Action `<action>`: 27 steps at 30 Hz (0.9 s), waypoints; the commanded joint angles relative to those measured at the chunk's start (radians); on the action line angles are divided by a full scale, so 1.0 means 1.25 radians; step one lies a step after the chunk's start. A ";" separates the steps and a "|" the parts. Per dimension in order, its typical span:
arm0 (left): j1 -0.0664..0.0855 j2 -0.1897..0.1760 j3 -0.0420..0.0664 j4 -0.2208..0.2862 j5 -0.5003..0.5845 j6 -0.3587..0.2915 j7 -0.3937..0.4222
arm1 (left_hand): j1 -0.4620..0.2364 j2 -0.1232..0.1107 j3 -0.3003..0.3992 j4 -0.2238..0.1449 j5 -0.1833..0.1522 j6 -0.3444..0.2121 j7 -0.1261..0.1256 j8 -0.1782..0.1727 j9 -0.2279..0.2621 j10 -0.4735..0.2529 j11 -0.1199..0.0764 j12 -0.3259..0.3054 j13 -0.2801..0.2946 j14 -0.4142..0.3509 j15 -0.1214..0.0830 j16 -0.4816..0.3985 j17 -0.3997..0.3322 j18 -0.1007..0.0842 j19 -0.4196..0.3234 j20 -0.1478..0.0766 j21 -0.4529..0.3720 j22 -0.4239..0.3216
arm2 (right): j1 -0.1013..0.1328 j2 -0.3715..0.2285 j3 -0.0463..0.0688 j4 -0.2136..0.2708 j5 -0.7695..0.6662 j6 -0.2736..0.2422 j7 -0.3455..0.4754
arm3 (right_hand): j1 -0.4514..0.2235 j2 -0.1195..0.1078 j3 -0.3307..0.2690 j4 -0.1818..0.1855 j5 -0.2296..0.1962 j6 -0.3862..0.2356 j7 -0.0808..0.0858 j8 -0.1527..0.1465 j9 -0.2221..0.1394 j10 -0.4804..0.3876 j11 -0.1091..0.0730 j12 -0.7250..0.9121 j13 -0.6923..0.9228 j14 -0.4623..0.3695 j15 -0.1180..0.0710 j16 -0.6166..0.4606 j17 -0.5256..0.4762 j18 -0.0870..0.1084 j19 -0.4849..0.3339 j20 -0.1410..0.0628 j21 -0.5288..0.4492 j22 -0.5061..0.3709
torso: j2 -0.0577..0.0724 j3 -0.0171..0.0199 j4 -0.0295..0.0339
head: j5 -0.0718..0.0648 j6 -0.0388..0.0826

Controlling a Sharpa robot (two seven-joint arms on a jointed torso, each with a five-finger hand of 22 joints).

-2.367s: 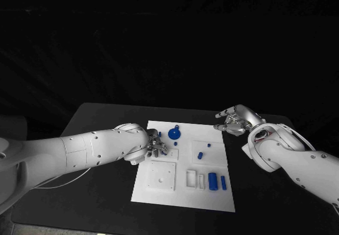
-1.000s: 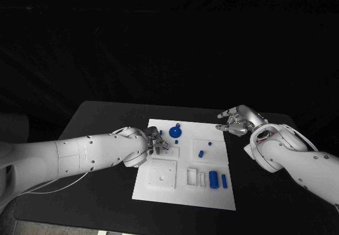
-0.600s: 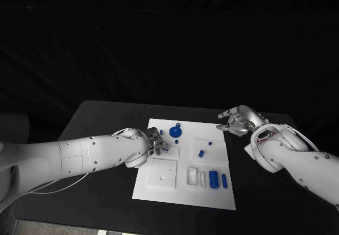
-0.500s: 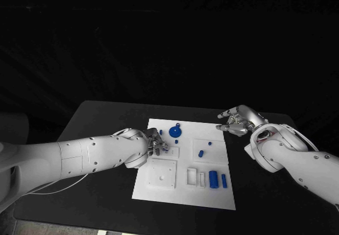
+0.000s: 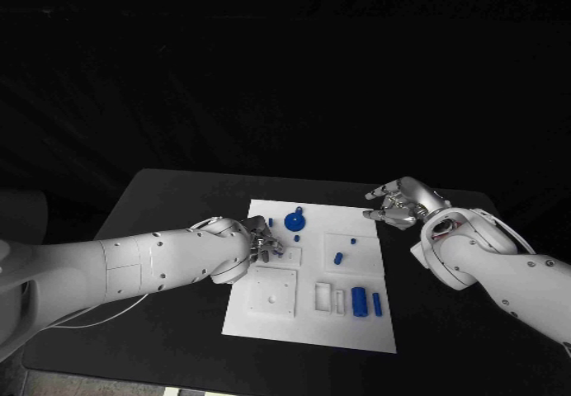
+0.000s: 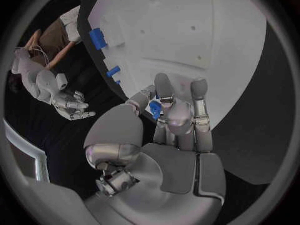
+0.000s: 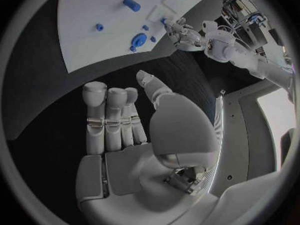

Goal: Assemble the parts on the task board

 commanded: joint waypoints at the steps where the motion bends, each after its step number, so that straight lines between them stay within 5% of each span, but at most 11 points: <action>1: -0.006 0.004 -0.001 0.000 -0.001 0.007 0.009 | 0.009 0.006 0.003 -0.003 0.002 0.185 -0.093 0.002 0.279 0.040 -0.005 0.004 0.001 0.001 -0.002 0.002 0.001 0.006 0.008 0.000 -0.005 0.001 | -0.001 0.000 0.000 0.000 0.001 0.010 0.002 | -0.007 -0.002 0.005 0.001 0.003 0.003 0.000 -0.004 -0.001 -0.005 -0.001 0.005 0.001 -0.004 -0.002 0.002 0.001 0.005 0.003 -0.003 0.004 0.064 | 0.000 -0.0009 -0.0009 | -0.001 -0.001; 27: -0.008 0.001 -0.001 0.004 -0.013 0.063 -0.003 | 0.010 0.007 0.004 -0.008 0.008 0.184 -0.092 0.002 0.279 0.040 -0.005 0.003 0.000 0.000 -0.002 0.001 -0.004 0.007 0.011 0.001 -0.020 0.018 | -0.002 0.002 0.000 0.000 0.003 0.012 0.002 | -0.007 -0.002 0.009 0.000 0.004 0.003 0.000 -0.004 -0.001 -0.006 -0.001 0.005 0.001 -0.004 -0.002 0.001 0.001 0.005 0.003 -0.003 0.005 0.064 | 0.000 -0.0001 0.0001 | 0.000 -0.005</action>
